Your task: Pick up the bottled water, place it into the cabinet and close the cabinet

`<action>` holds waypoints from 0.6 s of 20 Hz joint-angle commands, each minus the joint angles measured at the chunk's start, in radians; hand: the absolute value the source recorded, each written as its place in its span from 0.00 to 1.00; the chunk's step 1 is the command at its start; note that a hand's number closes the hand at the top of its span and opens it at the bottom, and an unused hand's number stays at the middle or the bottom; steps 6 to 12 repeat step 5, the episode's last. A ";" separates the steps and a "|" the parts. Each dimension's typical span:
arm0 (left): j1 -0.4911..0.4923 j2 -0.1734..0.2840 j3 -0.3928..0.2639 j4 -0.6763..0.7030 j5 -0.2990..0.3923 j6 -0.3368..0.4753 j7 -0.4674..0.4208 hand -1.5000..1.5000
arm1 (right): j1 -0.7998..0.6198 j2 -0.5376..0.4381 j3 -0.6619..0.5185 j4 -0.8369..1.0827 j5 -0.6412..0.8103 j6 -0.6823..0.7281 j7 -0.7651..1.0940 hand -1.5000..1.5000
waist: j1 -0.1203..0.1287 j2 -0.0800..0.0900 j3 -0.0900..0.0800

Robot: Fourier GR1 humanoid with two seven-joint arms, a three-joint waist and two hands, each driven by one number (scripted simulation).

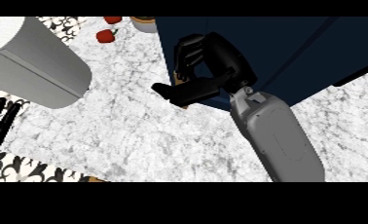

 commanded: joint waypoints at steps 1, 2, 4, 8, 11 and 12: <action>0.011 -0.016 -0.005 0.014 -0.008 -0.018 -0.015 0.00 | -0.157 0.000 -0.102 0.171 -0.028 -0.150 -0.038 0.00 | -0.004 0.008 -0.001; 0.014 0.001 0.010 0.012 0.001 -0.019 -0.006 0.00 | -0.179 0.000 -0.096 0.190 -0.034 -0.158 -0.037 0.00 | -0.001 0.006 0.000; 0.015 -0.007 0.007 0.020 0.001 -0.012 -0.004 0.00 | -0.208 0.000 -0.088 0.214 -0.050 -0.178 -0.036 0.00 | -0.004 0.009 0.000; 0.031 -0.007 0.003 0.012 -0.002 -0.021 -0.007 0.00 | -0.224 0.000 -0.082 0.223 -0.064 -0.203 -0.026 0.00 | -0.002 0.002 0.000; 0.031 -0.007 0.003 0.012 -0.002 -0.021 -0.007 0.00 | -0.224 0.000 -0.082 0.223 -0.064 -0.203 -0.026 0.00 | -0.002 0.002 0.000; 0.031 -0.007 0.003 0.012 -0.002 -0.021 -0.007 0.00 | -0.224 0.000 -0.082 0.223 -0.064 -0.203 -0.026 0.00 | -0.002 0.002 0.000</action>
